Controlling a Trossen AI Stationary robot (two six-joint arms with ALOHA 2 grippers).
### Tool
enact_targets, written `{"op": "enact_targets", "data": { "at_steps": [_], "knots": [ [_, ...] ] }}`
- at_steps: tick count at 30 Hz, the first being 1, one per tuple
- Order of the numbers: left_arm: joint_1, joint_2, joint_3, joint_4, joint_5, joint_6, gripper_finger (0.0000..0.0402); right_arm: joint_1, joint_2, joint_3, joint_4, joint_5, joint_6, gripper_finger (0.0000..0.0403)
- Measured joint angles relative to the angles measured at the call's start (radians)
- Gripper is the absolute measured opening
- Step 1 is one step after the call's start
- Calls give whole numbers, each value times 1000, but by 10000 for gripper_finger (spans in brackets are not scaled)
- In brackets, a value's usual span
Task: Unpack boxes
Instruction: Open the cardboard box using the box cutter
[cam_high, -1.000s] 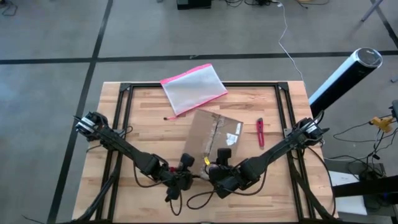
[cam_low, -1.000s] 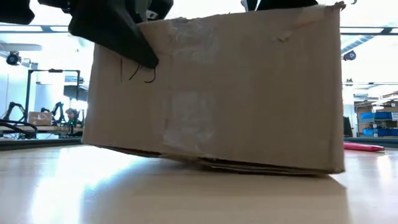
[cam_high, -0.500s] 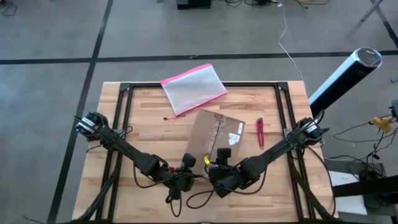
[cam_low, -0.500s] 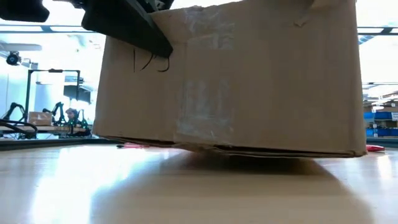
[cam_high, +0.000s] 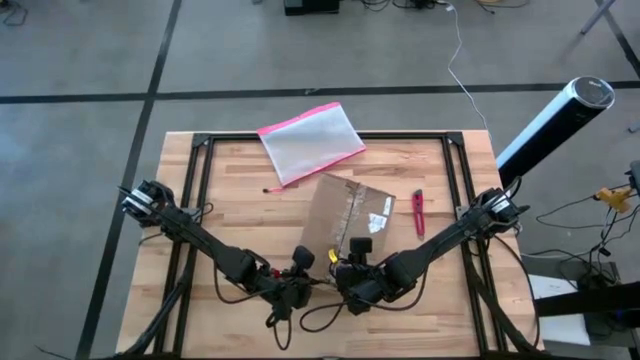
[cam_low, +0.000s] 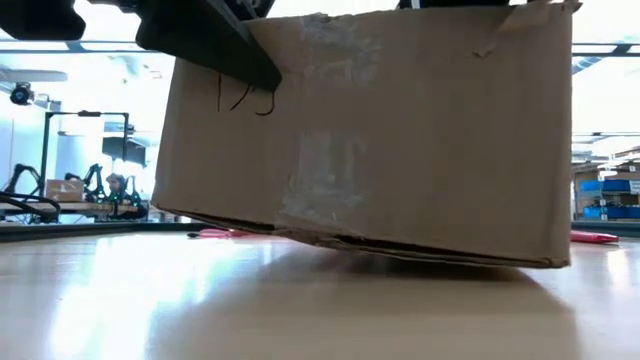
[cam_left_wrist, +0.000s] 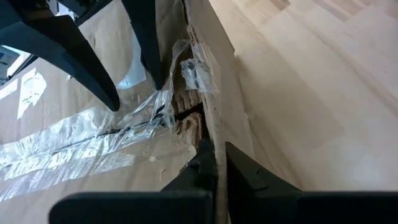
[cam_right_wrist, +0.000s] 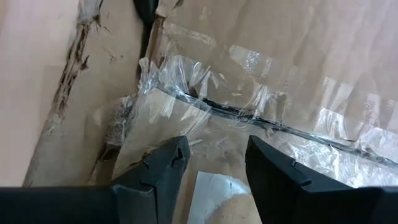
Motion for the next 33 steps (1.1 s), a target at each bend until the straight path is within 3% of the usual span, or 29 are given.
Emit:
{"op": "enact_targets", "data": {
  "at_steps": [16, 22, 30, 33],
  "knots": [
    [-1, -6, 0, -13, 54, -92, 0, 0, -3, -26, 40, -14, -2, 121],
    [17, -8, 0, -16, 214, -201, 3, -1, -3, -27, 37, -21, 33, 118],
    [21, -23, 2, -29, 280, -251, 78, 13, -14, -29, 25, 0, 58, 136],
    [22, -22, 2, -27, 280, -273, 113, 33, -54, -11, 5, 71, 69, 141]
  ]
}}
